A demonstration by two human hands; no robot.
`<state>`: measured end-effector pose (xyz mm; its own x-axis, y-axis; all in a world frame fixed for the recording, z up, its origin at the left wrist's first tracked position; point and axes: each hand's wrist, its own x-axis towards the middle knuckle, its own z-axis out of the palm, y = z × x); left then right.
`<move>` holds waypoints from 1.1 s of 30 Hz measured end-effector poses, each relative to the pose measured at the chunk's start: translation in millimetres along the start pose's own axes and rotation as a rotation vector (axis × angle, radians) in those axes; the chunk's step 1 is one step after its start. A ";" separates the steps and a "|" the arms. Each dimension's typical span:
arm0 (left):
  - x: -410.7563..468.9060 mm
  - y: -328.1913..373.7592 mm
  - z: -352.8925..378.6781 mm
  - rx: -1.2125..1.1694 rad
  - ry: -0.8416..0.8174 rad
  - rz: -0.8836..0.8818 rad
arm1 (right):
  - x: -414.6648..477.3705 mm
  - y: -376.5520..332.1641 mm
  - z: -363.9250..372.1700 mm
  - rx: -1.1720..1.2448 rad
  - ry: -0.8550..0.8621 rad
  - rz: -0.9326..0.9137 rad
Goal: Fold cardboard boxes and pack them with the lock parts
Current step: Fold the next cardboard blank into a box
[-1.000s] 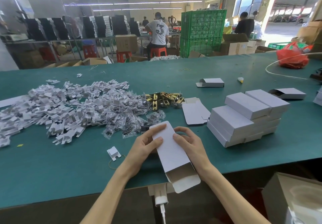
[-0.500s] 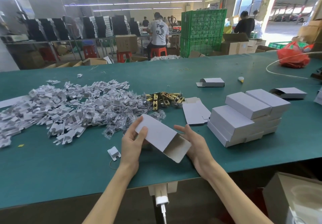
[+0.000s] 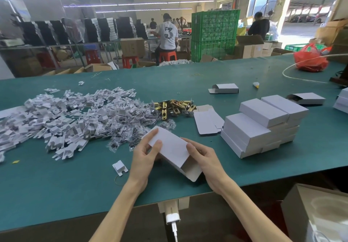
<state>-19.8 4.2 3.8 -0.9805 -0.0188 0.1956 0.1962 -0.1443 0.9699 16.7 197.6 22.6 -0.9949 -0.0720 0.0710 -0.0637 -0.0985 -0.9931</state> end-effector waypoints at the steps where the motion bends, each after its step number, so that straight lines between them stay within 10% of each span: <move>1: 0.1 -0.4 -0.1 -0.007 0.003 0.002 | -0.1 -0.3 0.2 0.001 -0.001 0.000; 33: -0.4 0.9 -1.0 -0.038 0.031 -0.049 | -0.8 3.6 -2.2 -0.054 -0.073 -0.058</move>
<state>-19.2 3.1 4.4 -0.9888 -0.0413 0.1431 0.1483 -0.1829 0.9719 17.1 199.5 18.7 -0.9811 -0.1404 0.1330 -0.1269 -0.0513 -0.9906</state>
